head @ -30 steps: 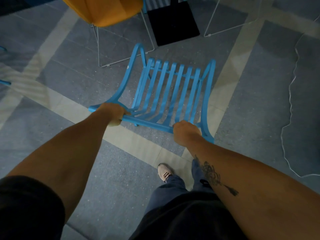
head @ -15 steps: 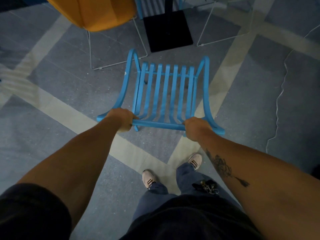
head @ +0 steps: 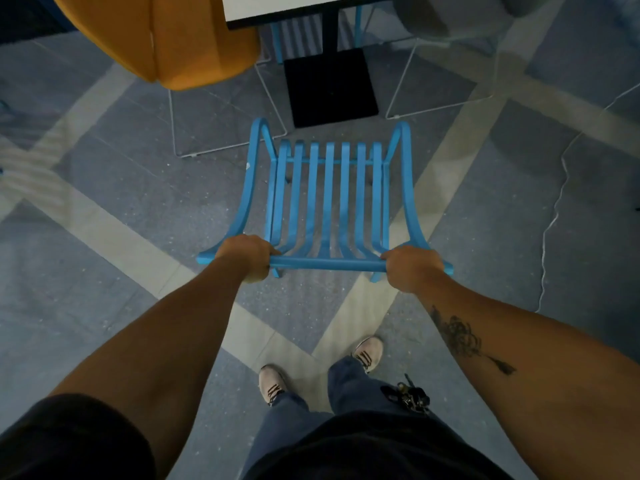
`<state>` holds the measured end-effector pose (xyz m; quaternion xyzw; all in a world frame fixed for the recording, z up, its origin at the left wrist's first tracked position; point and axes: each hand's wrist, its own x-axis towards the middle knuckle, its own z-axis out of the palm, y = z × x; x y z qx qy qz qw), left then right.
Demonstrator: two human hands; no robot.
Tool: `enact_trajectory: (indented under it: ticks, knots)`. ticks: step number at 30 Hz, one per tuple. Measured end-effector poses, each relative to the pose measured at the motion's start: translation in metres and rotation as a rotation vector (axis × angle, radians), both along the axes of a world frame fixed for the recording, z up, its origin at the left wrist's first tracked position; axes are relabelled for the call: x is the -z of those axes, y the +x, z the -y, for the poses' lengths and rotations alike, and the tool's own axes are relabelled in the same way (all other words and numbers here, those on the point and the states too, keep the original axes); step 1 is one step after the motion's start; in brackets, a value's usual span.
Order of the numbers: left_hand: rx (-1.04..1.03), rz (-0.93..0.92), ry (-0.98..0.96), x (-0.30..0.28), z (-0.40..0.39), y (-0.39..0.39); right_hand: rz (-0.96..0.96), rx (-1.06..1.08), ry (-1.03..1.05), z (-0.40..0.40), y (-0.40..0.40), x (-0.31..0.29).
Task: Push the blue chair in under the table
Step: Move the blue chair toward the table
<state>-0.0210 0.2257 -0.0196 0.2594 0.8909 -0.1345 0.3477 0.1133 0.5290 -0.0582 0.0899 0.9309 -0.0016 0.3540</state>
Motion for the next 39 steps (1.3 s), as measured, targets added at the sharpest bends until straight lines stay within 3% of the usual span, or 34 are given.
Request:
enact_trajectory:
  ticks: [18, 39]
  knots:
    - [-0.082, -0.043, 0.024, 0.005, -0.077, -0.049, 0.037, -0.108, 0.016, -0.100, -0.068, -0.001]
    - [-0.039, -0.008, 0.061, 0.012, -0.148, -0.162, 0.061, -0.026, 0.019, -0.171, -0.180, -0.010]
